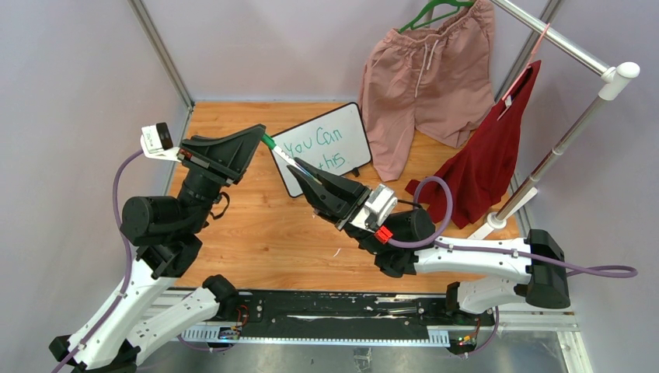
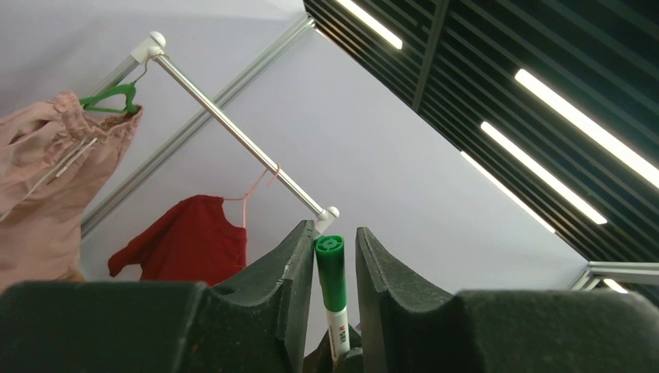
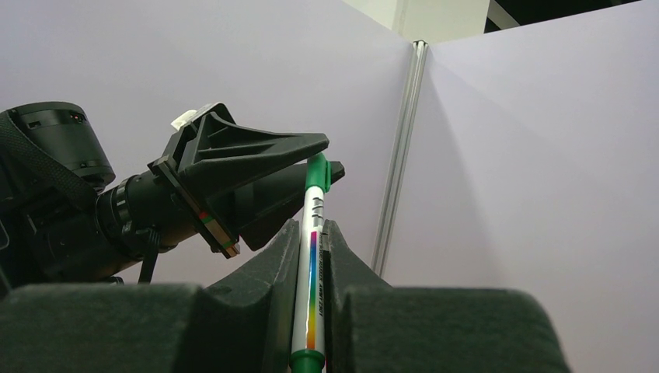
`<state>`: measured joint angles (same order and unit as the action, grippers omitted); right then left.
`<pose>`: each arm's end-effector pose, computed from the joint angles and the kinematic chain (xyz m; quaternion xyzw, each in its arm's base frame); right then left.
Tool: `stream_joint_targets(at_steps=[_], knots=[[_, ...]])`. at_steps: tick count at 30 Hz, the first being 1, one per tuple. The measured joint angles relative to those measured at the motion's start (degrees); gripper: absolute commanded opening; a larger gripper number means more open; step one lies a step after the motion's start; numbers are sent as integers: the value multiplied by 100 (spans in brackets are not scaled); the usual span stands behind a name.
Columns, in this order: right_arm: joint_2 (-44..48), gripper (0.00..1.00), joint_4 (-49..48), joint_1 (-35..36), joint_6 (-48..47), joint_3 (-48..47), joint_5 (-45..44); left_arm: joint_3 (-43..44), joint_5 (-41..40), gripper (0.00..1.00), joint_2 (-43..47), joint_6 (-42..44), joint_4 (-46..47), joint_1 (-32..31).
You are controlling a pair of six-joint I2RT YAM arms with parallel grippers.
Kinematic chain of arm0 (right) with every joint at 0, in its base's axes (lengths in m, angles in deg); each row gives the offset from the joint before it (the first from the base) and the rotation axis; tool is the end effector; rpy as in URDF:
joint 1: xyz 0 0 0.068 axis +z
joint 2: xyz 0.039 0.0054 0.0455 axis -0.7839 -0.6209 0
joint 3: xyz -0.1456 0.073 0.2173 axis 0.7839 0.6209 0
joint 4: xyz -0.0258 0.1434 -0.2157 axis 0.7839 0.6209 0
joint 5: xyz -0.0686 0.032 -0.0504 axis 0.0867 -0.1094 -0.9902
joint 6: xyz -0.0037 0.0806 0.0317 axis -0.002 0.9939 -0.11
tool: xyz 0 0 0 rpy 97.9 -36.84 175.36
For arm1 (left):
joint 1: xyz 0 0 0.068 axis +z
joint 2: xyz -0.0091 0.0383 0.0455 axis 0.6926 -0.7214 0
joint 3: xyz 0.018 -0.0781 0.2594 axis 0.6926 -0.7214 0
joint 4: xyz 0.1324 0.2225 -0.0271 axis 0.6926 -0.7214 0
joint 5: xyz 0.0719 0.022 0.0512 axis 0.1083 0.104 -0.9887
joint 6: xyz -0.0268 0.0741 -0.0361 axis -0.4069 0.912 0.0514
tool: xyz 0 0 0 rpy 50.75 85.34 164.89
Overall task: Write a sentence on the whiteboard
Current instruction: Close the whiteboard marker at the center of the board.
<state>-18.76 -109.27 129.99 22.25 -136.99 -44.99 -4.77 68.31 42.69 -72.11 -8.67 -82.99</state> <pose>0.0668 0.2781 0.4793 -0.1973 0.2279 0.4068 0.8623 0.1149 -0.0906 0.5009 -0.0939 0.4293 -0.6816 0.5851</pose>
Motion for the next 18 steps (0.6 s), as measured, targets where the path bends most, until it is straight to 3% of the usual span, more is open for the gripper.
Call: stream_joint_targets(at_steps=[9,18], knots=[[20,0,0,0,-2,59,-4,-68,0,24,0,-4,-22,0],[63,0,13,0,-4,90,-7,-72,2,35,0,-20,-24,0]])
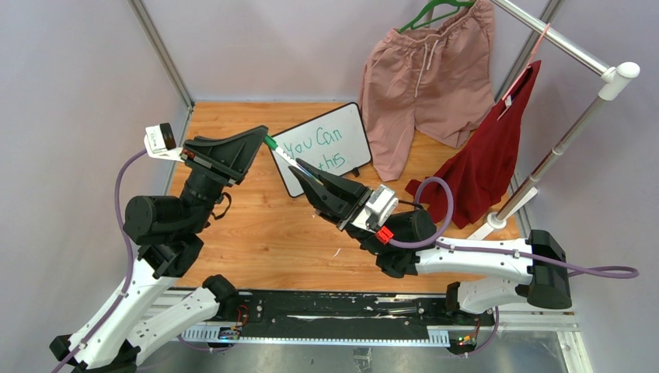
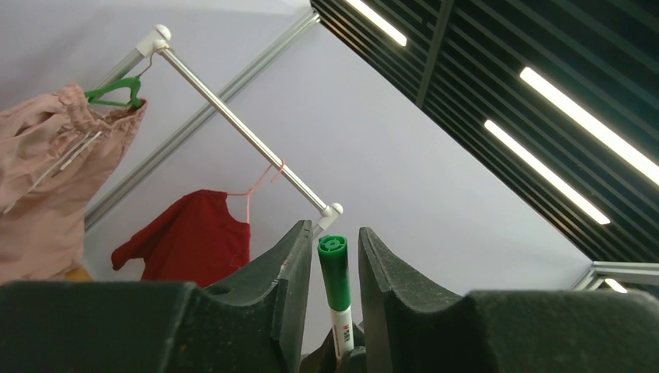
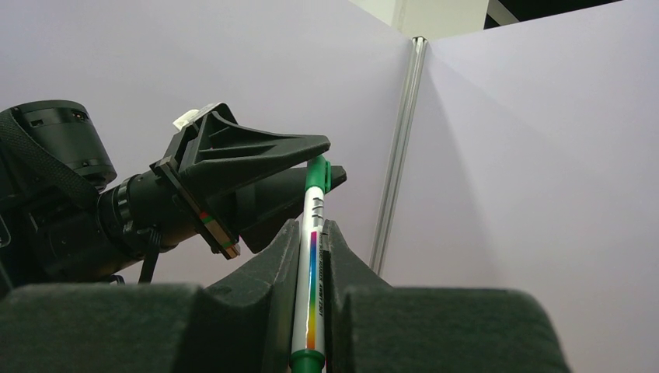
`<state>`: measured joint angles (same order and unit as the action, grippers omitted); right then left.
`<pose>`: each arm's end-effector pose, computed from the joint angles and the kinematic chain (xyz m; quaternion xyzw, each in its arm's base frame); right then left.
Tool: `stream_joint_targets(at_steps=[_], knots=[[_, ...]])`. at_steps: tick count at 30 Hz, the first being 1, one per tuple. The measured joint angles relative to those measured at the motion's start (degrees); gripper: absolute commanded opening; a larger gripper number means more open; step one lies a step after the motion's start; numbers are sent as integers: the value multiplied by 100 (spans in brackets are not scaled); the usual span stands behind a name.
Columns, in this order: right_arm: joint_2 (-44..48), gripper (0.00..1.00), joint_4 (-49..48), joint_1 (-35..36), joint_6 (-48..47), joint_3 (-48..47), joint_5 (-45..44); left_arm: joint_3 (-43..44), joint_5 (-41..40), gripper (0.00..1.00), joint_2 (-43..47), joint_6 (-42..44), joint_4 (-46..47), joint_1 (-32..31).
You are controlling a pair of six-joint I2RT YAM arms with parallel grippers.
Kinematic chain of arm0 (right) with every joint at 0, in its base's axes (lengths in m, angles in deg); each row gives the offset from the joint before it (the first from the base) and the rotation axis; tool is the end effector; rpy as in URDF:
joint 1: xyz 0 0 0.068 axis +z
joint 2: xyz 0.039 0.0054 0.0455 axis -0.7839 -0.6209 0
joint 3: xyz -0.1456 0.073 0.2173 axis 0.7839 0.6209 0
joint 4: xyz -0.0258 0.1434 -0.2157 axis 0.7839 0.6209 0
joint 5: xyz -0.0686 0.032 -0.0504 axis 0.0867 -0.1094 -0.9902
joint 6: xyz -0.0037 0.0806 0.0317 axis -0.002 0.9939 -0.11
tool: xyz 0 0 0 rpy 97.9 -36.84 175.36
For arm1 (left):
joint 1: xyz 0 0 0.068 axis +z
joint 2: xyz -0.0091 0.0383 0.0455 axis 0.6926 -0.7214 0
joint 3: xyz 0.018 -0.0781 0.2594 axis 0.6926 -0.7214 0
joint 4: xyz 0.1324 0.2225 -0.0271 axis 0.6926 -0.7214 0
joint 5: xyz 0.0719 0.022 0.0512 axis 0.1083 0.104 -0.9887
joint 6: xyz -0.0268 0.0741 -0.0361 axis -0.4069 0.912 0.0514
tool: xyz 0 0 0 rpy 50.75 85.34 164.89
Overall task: Write a sentence on the whiteboard
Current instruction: Close the whiteboard marker at the center of the board.
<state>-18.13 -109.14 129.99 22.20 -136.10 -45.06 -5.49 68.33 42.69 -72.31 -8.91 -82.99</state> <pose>0.0665 0.2762 0.4768 -0.1996 0.2302 0.4056 0.8617 0.1173 -0.0926 0.4962 -0.0958 0.4365 -0.6797 0.5816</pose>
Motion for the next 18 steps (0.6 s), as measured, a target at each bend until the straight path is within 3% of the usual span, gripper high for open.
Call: stream_joint_targets(at_steps=[11,18], knots=[[17,0,48,0,0,4,2,0,42,37,-33,-11,0,0],[17,0,68,0,0,4,0,0,57,25,-70,-70,-4,0]])
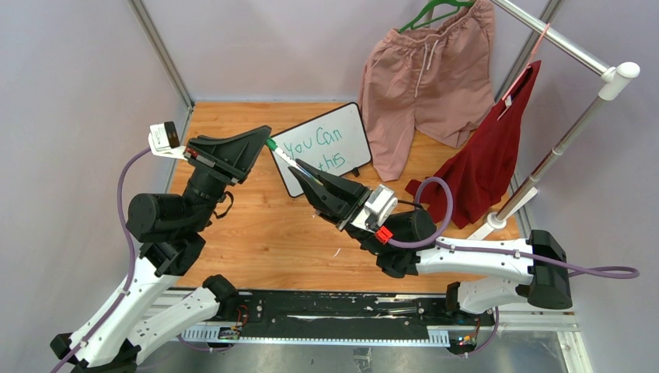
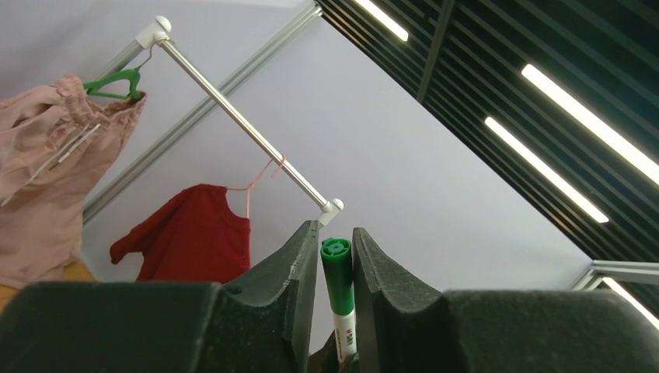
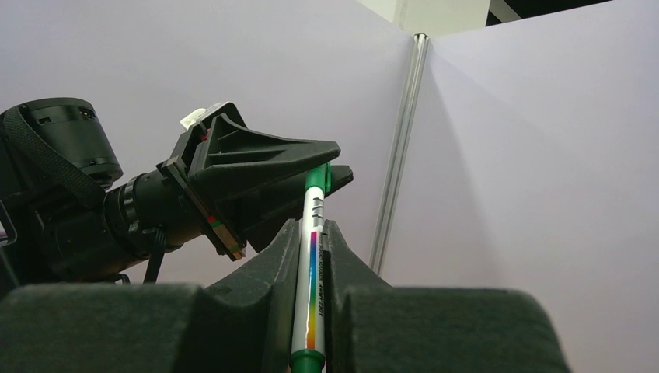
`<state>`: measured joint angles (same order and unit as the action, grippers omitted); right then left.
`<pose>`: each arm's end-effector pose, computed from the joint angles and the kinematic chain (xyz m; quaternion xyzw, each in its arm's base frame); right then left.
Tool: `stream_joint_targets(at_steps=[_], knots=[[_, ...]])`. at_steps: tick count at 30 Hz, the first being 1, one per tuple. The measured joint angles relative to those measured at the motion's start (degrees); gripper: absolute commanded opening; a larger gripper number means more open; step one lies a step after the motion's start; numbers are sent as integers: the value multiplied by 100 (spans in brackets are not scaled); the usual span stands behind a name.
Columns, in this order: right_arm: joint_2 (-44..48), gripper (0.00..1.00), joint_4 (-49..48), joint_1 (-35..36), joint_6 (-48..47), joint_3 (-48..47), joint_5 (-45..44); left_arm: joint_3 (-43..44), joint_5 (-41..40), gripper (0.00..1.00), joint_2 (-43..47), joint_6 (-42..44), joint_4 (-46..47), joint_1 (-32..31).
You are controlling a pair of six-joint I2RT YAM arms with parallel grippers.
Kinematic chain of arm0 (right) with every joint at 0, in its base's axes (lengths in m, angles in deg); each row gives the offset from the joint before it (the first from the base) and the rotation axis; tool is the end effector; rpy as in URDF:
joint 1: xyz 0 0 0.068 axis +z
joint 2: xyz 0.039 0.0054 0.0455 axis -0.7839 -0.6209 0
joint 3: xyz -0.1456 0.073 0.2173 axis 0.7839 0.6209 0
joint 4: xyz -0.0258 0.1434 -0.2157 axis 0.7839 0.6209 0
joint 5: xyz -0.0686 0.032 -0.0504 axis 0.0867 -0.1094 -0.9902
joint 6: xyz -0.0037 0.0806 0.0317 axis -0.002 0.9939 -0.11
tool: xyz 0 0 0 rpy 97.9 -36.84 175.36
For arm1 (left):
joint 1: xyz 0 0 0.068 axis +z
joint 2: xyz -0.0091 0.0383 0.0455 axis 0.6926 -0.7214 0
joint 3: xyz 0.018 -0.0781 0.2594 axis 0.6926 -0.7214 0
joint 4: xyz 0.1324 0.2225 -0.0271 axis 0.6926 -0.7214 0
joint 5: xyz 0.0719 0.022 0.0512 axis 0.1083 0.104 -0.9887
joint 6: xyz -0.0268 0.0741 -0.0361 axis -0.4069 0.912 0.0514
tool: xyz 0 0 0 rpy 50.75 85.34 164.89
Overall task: Write a sentence on the whiteboard
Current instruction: Close the whiteboard marker at the center of the board.
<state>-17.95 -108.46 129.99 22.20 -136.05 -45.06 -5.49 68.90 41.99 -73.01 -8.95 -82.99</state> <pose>0.0666 0.2766 0.4763 -0.2033 0.2330 0.4047 0.8606 0.1205 -0.0962 0.4945 -0.0952 0.4425 -0.6825 0.5739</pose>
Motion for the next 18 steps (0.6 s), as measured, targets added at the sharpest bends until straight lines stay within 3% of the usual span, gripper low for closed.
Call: stream_joint_targets(at_steps=[7,18], knots=[[0,0,35,0,-4,0,-35,0,7,0,0,-55,13,0],[-68,0,-63,0,-160,-9,-96,0,48,0,-26,-136,20,-2]])
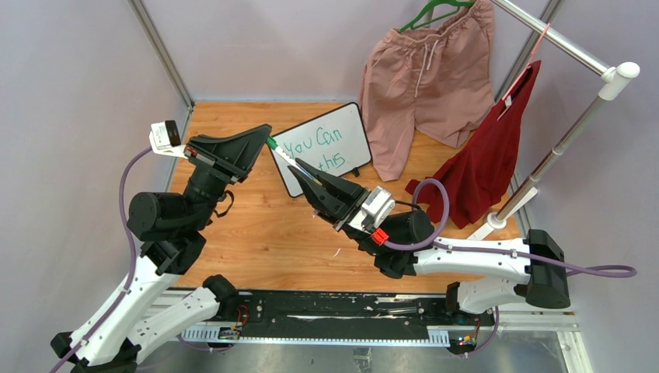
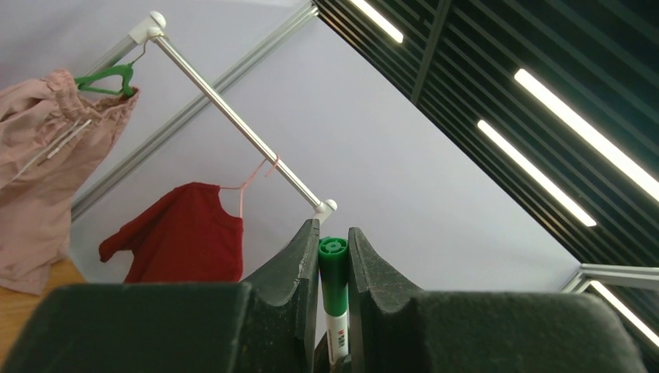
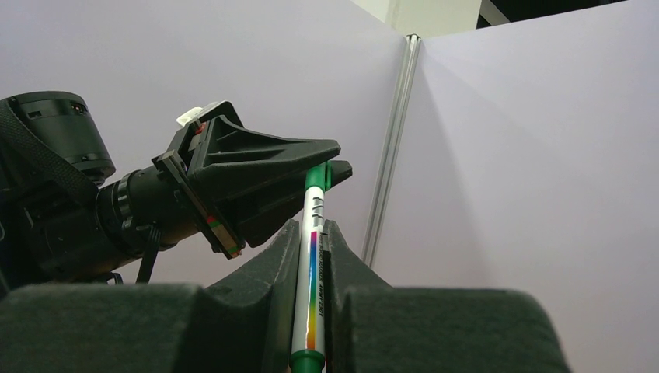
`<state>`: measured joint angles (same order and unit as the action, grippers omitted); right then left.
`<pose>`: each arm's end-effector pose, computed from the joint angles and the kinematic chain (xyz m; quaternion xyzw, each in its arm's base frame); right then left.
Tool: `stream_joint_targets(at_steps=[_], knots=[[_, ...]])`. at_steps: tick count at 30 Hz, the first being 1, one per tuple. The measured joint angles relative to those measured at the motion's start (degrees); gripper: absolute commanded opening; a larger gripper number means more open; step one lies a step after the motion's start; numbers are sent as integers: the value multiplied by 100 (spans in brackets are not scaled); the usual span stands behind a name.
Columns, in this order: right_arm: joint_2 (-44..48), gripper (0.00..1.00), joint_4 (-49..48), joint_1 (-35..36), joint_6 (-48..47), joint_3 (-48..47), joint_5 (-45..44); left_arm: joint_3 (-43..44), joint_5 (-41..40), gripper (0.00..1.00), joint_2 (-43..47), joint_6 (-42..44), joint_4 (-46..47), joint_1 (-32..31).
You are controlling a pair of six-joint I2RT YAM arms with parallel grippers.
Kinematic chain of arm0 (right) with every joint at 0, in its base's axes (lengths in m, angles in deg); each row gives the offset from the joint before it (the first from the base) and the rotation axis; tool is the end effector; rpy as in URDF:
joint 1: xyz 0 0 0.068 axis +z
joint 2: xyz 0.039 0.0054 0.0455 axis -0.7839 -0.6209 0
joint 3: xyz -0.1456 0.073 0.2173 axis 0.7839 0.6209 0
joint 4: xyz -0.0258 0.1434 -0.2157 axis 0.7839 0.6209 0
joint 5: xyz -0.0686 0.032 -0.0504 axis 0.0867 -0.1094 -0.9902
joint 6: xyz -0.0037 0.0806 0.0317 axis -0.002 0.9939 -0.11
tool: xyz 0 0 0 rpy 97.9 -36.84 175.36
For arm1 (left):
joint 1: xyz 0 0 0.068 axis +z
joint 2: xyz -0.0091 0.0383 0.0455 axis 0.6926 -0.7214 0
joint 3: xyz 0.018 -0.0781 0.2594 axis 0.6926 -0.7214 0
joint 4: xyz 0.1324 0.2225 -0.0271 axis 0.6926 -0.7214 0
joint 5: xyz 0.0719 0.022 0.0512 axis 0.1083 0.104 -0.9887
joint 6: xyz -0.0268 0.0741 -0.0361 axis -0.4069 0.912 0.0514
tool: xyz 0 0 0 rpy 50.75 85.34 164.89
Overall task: Write a sentence on the whiteboard
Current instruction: Close the whiteboard marker at the center of the board.
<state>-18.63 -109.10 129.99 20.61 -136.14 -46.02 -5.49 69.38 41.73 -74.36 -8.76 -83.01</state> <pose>0.0683 0.2789 0.4745 -0.2012 0.2361 0.3903 0.8668 0.1212 -0.0977 0.4943 -0.0968 0.4426 -0.6903 0.5641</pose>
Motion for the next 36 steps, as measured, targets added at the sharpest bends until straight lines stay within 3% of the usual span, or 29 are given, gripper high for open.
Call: stream_joint_targets(at_steps=[24,36], knots=[[-326,0,-326,37,-293,-251,-44,0,-87,0,-103,-273,330,-13],[-492,0,-481,79,-457,-424,-52,-131,-643,0,-116,-212,741,-533]])
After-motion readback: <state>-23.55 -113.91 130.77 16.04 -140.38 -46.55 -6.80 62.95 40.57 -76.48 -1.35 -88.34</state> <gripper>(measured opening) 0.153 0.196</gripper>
